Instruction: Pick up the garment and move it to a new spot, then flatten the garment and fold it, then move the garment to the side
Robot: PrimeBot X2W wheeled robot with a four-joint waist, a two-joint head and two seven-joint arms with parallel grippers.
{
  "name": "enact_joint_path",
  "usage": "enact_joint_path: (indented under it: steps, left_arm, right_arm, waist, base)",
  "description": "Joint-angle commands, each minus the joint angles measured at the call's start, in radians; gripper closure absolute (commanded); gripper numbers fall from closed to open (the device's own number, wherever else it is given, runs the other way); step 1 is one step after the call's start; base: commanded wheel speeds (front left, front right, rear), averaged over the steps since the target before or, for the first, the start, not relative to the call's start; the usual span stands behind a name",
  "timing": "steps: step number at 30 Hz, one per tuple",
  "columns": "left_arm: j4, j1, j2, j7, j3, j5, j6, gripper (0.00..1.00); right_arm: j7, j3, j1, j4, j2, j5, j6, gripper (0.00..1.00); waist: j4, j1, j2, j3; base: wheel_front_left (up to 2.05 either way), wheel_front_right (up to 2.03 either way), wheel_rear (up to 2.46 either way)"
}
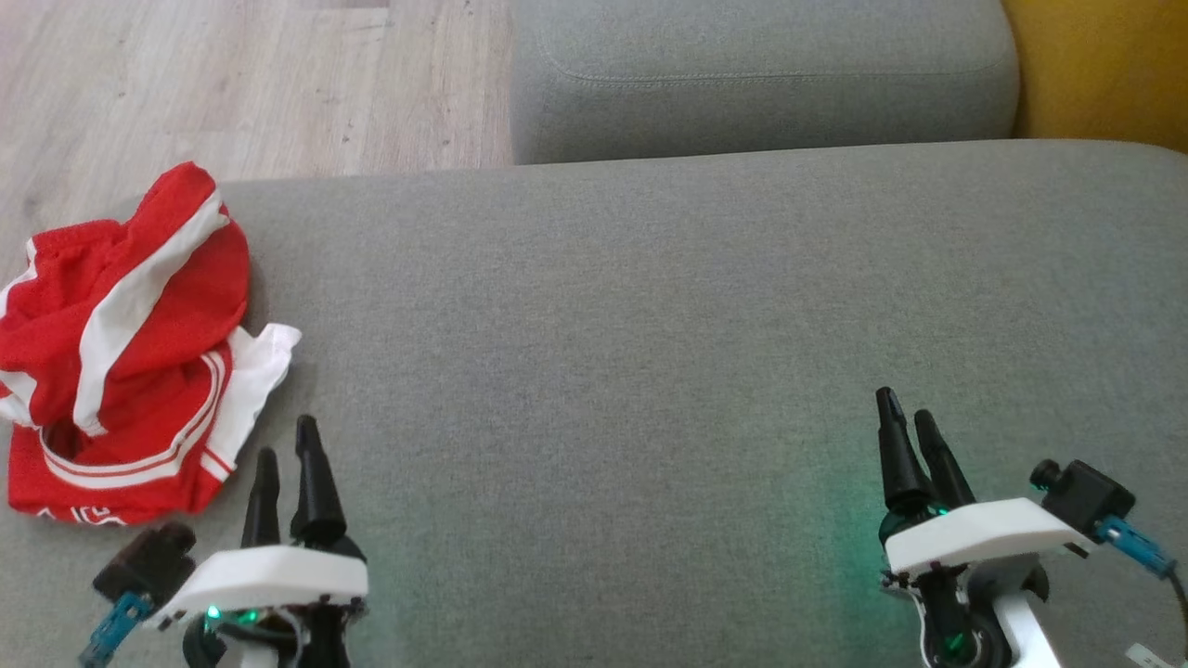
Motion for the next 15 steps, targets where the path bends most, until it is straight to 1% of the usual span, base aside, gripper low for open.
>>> enact_joint_path:
  steps: [1, 15]
  left_arm:
    - [-0.046, -0.06, 0.006, -0.016, 0.004, 0.048, 0.005, 0.0]
    - [-0.046, -0.075, 0.007, -0.058, -0.026, 0.254, 0.024, 0.0]
  right_arm:
    - [-0.019, 0.021, -0.064, -0.031, -0.007, -0.05, 0.0, 0.0]
    - [-0.061, 0.057, -0.085, -0.025, -0.008, -0.215, 0.0, 0.0]
  waist:
    - [0.003, 0.0, 0.0, 0.002]
    - [0.0, 0.0, 0.0, 0.003]
  base:
    - [0.0, 0.0, 0.0]
    - [0.0, 0.0, 0.0]
